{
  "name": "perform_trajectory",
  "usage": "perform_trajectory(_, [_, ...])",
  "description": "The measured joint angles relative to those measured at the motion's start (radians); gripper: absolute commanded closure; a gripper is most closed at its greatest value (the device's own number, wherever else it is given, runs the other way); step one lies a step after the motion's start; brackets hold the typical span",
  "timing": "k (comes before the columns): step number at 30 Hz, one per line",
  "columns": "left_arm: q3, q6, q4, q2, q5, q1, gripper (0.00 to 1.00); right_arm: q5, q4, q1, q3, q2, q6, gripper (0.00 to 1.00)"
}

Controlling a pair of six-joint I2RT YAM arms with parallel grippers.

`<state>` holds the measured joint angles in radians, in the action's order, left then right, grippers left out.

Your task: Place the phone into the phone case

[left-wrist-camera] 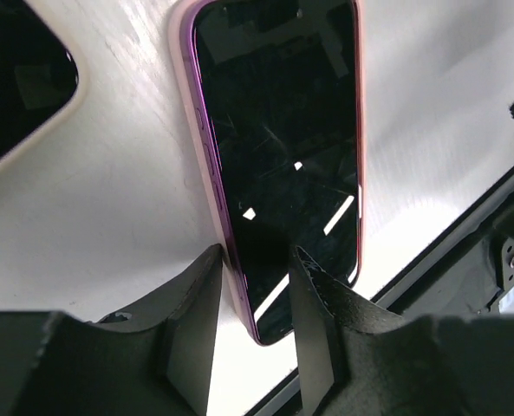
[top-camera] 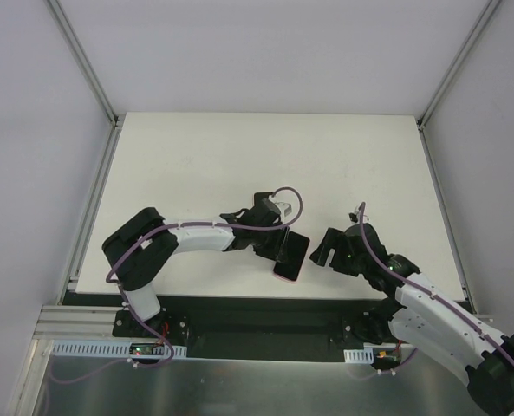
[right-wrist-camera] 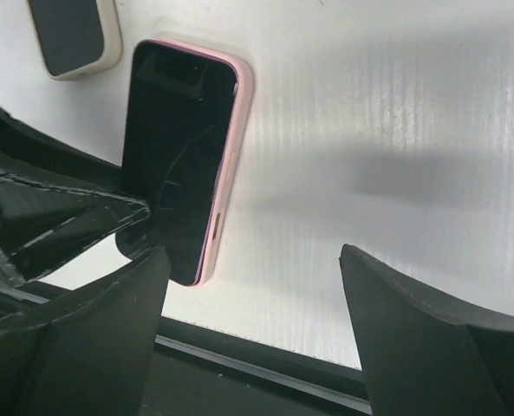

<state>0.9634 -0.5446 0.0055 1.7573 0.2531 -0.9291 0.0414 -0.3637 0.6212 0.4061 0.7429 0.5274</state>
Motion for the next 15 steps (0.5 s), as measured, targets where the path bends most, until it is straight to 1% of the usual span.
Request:
perform_trajectory(5, [-0.091, -0.079, 0.071, -0.063, -0.024, -0.034, 0.68, -0.005, 0.009, -0.002, -0.033, 0.009, 0.007, 0.18])
perform_trajectory(6, [-0.105, -0.098, 0.078, -0.074, -0.026, -0.048, 0.67, -0.005, 0.011, -0.002, -0.040, 0.009, 0.008, 0.18])
perform_trajectory(7, [-0.117, -0.110, 0.083, -0.083, -0.026, -0.062, 0.63, -0.005, 0.012, -0.002, -0.045, 0.009, 0.009, 0.18])
perform_trajectory(9, [-0.129, -0.139, 0.087, -0.096, -0.026, -0.083, 0.58, -0.006, 0.018, -0.002, -0.050, 0.009, 0.009, 0.18])
perform_trajectory(10, [-0.130, -0.146, 0.087, -0.101, -0.027, -0.087, 0.54, -0.008, 0.021, -0.002, -0.050, 0.009, 0.009, 0.18])
perform_trajectory(12, [-0.130, -0.161, 0.089, -0.115, -0.027, -0.091, 0.52, -0.016, 0.030, -0.002, -0.051, 0.009, 0.008, 0.18])
perform_trajectory(15, [-0.130, -0.178, 0.096, -0.136, -0.027, -0.064, 0.52, -0.035, 0.043, -0.003, -0.051, 0.009, 0.003, 0.18])
